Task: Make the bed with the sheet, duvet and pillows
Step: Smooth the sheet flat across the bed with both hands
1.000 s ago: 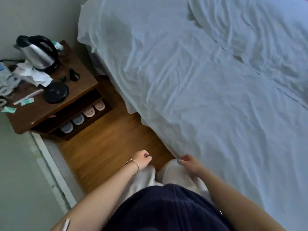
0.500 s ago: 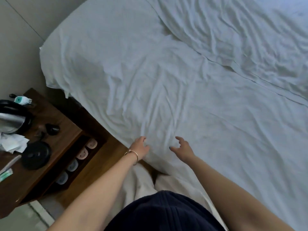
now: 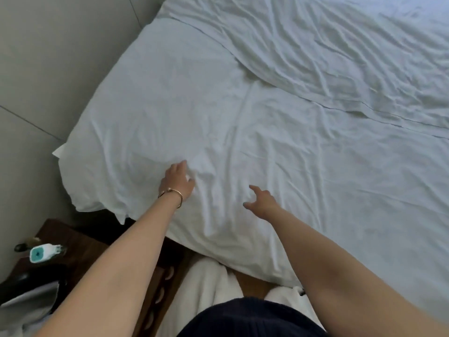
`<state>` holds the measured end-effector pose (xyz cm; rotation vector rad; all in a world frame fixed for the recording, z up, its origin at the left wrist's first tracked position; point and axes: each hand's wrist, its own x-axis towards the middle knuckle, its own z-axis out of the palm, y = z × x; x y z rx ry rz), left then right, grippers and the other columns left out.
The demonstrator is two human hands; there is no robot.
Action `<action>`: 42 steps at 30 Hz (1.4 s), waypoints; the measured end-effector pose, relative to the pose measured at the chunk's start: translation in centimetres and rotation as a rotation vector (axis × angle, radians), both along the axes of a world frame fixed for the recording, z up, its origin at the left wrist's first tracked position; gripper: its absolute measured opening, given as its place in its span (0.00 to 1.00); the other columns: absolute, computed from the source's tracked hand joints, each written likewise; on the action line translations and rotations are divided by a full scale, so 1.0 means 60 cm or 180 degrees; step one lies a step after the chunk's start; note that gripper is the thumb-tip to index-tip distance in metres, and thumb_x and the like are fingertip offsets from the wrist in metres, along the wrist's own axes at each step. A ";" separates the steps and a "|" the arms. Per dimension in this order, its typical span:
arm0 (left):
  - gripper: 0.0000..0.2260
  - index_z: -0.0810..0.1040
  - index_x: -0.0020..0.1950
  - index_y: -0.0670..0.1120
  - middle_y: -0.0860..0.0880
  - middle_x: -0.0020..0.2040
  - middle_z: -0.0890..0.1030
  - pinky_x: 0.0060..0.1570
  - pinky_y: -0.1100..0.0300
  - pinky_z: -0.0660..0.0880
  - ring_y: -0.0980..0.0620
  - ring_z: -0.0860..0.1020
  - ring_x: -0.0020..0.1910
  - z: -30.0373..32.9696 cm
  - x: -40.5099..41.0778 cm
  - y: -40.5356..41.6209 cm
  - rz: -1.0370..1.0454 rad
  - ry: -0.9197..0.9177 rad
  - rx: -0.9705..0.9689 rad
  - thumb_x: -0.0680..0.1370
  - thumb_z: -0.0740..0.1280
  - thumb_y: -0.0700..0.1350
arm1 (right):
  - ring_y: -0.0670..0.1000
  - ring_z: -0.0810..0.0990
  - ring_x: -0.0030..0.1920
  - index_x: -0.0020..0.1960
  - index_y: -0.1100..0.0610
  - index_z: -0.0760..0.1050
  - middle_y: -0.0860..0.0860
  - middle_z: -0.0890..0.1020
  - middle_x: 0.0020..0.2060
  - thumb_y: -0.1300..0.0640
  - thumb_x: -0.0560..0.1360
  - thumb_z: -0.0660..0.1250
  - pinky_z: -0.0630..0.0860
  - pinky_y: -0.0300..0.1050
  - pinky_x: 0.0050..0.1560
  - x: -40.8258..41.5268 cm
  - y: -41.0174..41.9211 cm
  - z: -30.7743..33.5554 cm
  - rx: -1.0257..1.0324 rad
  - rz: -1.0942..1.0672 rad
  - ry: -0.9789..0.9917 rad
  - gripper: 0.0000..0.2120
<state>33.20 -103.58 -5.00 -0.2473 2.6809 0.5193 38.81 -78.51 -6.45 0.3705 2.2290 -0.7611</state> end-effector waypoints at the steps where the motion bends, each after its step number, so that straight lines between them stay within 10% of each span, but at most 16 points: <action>1: 0.27 0.59 0.77 0.51 0.46 0.74 0.62 0.67 0.50 0.65 0.43 0.62 0.71 0.012 -0.026 -0.036 -0.0013 0.0195 -0.0112 0.78 0.62 0.47 | 0.59 0.67 0.68 0.78 0.44 0.53 0.57 0.63 0.71 0.47 0.77 0.65 0.70 0.54 0.65 -0.022 -0.038 0.009 0.0022 0.0004 -0.0026 0.34; 8: 0.30 0.55 0.76 0.62 0.51 0.79 0.52 0.72 0.47 0.53 0.43 0.52 0.75 0.038 -0.185 -0.262 0.0580 0.0294 -0.0192 0.76 0.61 0.64 | 0.54 0.65 0.70 0.78 0.39 0.49 0.51 0.60 0.74 0.45 0.77 0.65 0.70 0.51 0.64 -0.211 -0.282 0.080 -0.0525 0.0131 0.0791 0.36; 14: 0.48 0.41 0.74 0.69 0.56 0.79 0.39 0.71 0.39 0.47 0.44 0.38 0.77 0.022 -0.253 -0.381 0.0995 -0.0408 -0.0033 0.61 0.62 0.79 | 0.54 0.44 0.78 0.76 0.34 0.49 0.41 0.43 0.78 0.44 0.77 0.64 0.68 0.59 0.67 -0.297 -0.399 0.076 0.0080 0.1359 0.0869 0.33; 21: 0.68 0.46 0.77 0.61 0.44 0.77 0.53 0.73 0.45 0.57 0.42 0.55 0.76 -0.008 -0.277 -0.463 0.1733 -0.0683 0.0904 0.42 0.70 0.79 | 0.52 0.35 0.77 0.76 0.32 0.43 0.39 0.35 0.76 0.45 0.79 0.62 0.72 0.55 0.62 -0.300 -0.417 0.053 0.0291 0.1544 0.0524 0.35; 32: 0.60 0.49 0.77 0.55 0.46 0.74 0.63 0.70 0.46 0.60 0.42 0.57 0.73 -0.017 -0.243 -0.509 0.1780 -0.0432 0.1049 0.55 0.78 0.68 | 0.50 0.35 0.77 0.75 0.30 0.42 0.38 0.34 0.76 0.44 0.79 0.61 0.73 0.50 0.59 -0.293 -0.412 0.055 0.0320 0.1560 0.0662 0.35; 35: 0.62 0.64 0.72 0.48 0.44 0.67 0.72 0.66 0.45 0.67 0.41 0.67 0.68 -0.009 -0.234 -0.518 0.1415 -0.0267 0.0304 0.45 0.69 0.78 | 0.50 0.34 0.77 0.75 0.31 0.41 0.38 0.33 0.76 0.45 0.79 0.61 0.73 0.51 0.60 -0.290 -0.411 0.053 0.0325 0.1559 0.0673 0.35; 42: 0.29 0.74 0.44 0.40 0.42 0.46 0.77 0.55 0.45 0.66 0.39 0.74 0.54 0.048 -0.193 -0.466 0.0661 0.1352 -0.0582 0.57 0.81 0.57 | 0.50 0.35 0.77 0.76 0.32 0.41 0.39 0.35 0.76 0.47 0.80 0.61 0.72 0.49 0.63 -0.267 -0.411 0.054 0.0225 0.1423 0.0725 0.35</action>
